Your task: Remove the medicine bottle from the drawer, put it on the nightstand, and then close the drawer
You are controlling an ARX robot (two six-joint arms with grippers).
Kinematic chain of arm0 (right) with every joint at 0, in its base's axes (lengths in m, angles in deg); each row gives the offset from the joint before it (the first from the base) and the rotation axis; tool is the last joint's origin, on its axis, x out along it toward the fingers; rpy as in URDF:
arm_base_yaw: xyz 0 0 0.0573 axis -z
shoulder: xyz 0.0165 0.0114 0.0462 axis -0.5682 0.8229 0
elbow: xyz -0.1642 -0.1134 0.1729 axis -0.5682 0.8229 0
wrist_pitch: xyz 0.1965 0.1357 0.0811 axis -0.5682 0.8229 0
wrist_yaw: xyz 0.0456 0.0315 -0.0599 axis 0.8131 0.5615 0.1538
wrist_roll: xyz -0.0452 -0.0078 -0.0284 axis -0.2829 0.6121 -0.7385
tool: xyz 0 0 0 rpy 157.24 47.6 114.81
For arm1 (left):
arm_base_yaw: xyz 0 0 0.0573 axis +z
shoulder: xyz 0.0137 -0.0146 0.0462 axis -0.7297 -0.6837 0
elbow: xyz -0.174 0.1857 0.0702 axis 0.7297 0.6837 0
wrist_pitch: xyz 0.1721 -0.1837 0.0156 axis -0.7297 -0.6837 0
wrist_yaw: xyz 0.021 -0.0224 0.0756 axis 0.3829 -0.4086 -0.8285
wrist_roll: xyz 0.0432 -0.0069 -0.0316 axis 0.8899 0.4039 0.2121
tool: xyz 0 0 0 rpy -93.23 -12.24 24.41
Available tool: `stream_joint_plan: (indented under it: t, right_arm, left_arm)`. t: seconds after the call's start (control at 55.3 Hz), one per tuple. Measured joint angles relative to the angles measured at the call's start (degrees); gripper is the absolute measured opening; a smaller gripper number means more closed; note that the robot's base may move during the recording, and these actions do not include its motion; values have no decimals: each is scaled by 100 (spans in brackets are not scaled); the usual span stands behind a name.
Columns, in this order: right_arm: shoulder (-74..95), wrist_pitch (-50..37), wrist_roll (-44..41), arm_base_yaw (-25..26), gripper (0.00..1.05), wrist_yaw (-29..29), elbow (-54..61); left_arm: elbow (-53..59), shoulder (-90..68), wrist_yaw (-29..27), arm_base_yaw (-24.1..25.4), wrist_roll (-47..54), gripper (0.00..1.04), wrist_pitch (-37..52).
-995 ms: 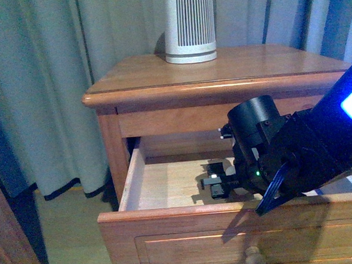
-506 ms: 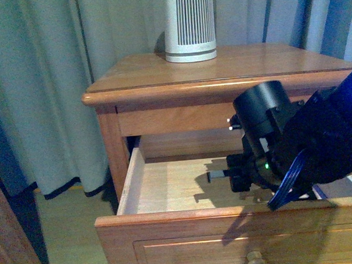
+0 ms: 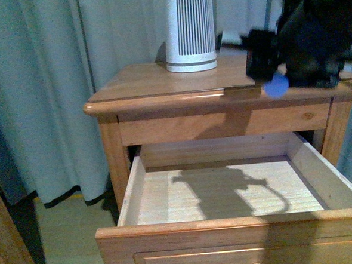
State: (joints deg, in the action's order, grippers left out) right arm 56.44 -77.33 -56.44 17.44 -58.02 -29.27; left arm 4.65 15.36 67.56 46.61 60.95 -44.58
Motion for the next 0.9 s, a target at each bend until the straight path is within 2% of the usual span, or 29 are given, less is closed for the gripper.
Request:
stream_joint_plan:
  t: [0.145, 0.289, 0.416, 0.506, 0.705, 0.904]
  right_arm:
    - [219, -142, -376, 389, 29, -140, -1040]
    - [1067, 105, -693, 815, 29, -94, -2424]
    - [1963, 295, -918, 973, 29, -116, -3261]
    - [2387, 299, -1080, 955, 29, -166, -3414]
    - [2664, 50, -1220, 852, 59, -127, -3353]
    - [1993, -579, -1316, 831, 89, -107, -2721]
  left_arm:
    - [0, 2, 0, 0, 0, 98, 0]
    - [0, 2, 0, 0, 0, 98, 0]
    - [0, 0, 0, 0, 0, 98, 0]
    - [0, 2, 2, 0, 0, 98, 0]
    - [0, 2, 2, 0, 0, 98, 0]
    - [0, 0, 0, 0, 0, 98, 0]
